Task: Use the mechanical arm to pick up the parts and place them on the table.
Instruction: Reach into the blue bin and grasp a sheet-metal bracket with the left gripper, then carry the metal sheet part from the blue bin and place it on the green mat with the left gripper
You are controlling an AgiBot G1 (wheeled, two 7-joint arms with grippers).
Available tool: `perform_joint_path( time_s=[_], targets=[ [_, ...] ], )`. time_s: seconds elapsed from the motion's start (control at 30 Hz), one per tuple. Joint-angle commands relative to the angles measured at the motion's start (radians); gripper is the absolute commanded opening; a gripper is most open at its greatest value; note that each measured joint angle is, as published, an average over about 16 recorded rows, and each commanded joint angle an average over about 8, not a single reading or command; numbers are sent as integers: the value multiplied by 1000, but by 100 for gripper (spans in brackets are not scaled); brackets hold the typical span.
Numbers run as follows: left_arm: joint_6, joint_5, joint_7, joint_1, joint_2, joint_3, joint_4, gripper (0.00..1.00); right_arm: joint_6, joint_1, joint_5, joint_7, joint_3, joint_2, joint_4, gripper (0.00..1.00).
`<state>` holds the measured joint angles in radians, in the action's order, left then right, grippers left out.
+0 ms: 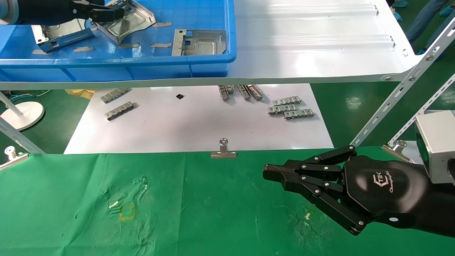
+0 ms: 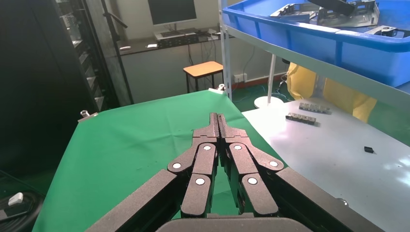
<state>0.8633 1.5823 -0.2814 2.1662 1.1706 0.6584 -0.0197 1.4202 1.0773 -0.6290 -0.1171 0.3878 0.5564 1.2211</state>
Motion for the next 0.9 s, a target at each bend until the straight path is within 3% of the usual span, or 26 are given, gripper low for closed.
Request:
perform_joint_path(
  time_s=[0.03, 0.37, 0.43, 0.6, 0.67, 0.9],
  targets=[
    [-4, 4, -2, 3, 4, 3, 8, 0, 0, 0, 0, 0, 0, 0, 0, 0],
    [-3, 9, -24, 8, 5, 6, 25, 0, 0, 0, 0, 0, 0, 0, 0, 2],
    [1, 4, -26, 8, 2, 3, 25, 0, 0, 0, 0, 0, 0, 0, 0, 18],
    [36, -24, -17, 11, -18, -16, 12, 0, 0, 0, 0, 0, 0, 0, 0, 80],
    [69, -43, -4, 13, -35, -29, 3, 0, 0, 0, 0, 0, 0, 0, 0, 98],
    [274, -131, 123, 1, -118, -87, -63, 0, 0, 0, 0, 0, 0, 0, 0, 100]
  ],
)
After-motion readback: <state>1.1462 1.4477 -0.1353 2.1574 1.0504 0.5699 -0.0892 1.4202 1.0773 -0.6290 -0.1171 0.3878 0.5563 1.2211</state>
